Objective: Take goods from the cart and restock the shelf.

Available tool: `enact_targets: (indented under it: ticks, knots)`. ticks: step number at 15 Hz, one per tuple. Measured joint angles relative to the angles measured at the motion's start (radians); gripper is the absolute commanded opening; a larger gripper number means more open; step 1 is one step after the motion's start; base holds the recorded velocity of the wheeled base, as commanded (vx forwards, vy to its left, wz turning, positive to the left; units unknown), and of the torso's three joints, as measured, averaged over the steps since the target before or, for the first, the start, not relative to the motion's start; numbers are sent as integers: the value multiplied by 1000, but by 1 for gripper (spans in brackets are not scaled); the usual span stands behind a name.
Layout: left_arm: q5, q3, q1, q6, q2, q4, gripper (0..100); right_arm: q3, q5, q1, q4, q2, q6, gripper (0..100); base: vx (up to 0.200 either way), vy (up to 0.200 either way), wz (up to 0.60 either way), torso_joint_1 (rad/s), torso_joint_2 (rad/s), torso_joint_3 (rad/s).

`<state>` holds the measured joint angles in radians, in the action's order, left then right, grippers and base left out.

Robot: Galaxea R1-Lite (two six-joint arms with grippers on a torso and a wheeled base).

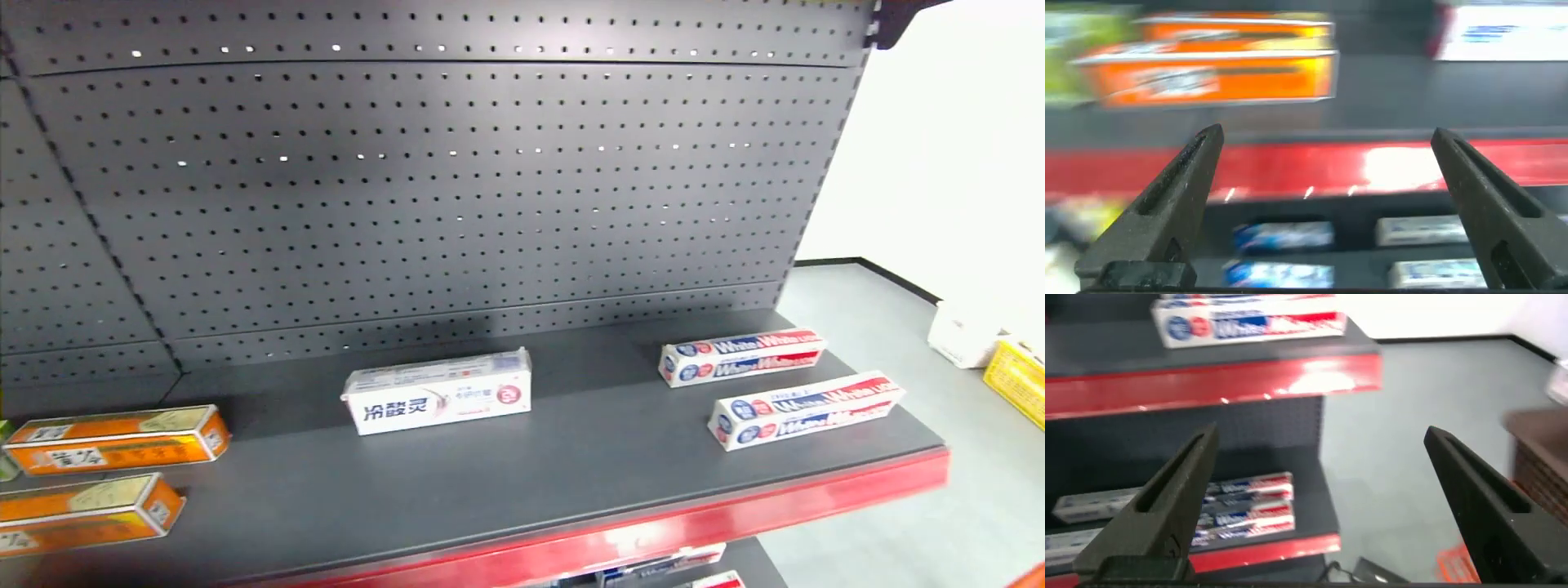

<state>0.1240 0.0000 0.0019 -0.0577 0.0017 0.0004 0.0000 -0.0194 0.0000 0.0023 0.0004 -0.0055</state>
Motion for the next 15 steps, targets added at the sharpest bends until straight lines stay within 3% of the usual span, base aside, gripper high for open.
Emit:
enact_targets:
  ticks: [15]
  knots:
    - [0,0,0,0,0,0,100,0,0,0,0,0,0,100,0,0,-600,3,3,1]
